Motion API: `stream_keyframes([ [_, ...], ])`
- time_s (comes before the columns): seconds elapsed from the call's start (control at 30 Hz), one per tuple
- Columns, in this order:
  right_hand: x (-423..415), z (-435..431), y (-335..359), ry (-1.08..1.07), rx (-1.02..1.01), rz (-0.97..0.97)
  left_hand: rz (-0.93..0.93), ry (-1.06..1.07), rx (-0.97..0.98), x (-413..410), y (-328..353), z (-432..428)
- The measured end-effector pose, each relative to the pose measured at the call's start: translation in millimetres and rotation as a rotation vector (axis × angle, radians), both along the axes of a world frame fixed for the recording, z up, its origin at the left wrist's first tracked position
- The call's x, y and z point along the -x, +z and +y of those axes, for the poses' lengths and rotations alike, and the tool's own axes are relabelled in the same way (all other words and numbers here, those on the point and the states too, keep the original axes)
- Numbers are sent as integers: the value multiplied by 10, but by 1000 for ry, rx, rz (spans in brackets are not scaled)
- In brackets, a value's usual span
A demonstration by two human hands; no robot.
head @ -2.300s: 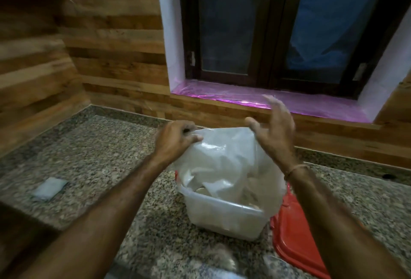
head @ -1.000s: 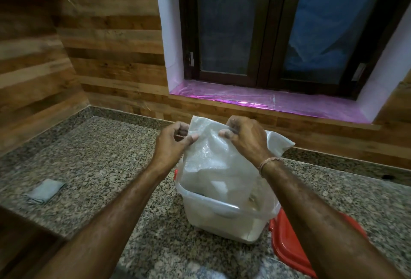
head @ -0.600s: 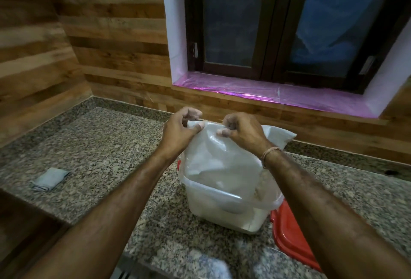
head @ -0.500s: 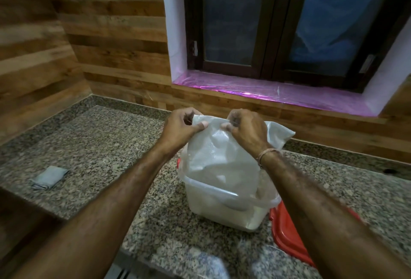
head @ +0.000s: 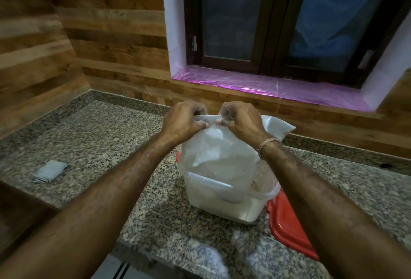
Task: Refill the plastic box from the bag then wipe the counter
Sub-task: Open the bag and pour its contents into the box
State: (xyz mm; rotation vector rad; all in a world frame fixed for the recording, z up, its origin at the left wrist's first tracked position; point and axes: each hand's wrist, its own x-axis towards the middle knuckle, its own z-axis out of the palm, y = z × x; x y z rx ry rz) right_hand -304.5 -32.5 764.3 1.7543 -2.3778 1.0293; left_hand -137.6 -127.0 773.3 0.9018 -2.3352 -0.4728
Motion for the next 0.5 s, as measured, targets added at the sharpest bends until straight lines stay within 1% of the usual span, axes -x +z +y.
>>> stream_keyframes([
  [0.07, 21, 16, -37, -6, -15, 33, -36, -29, 66, 0, -1, 19],
  [0.13, 21, 16, -47, -24, 1, 58, -85, -60, 60, 11, 20, 35],
  [0.27, -90, -17, -31, -12, 7, 105, -148, -29, 79, 47, 43, 45],
  [0.33, -107, -27, -5, 15, 4, 119, -156, -10, 44, 74, 89, 36],
  [0.4, -40, -11, 30, 45, -21, 77, -130, 23, -11, 76, 97, -33],
  [0.43, 27, 14, 40, 39, -62, 81, -108, 38, -38, 65, 85, -70],
  [0.5, 175, 88, 29, -6, -155, 154, -86, 73, -58, 23, 12, -114],
])
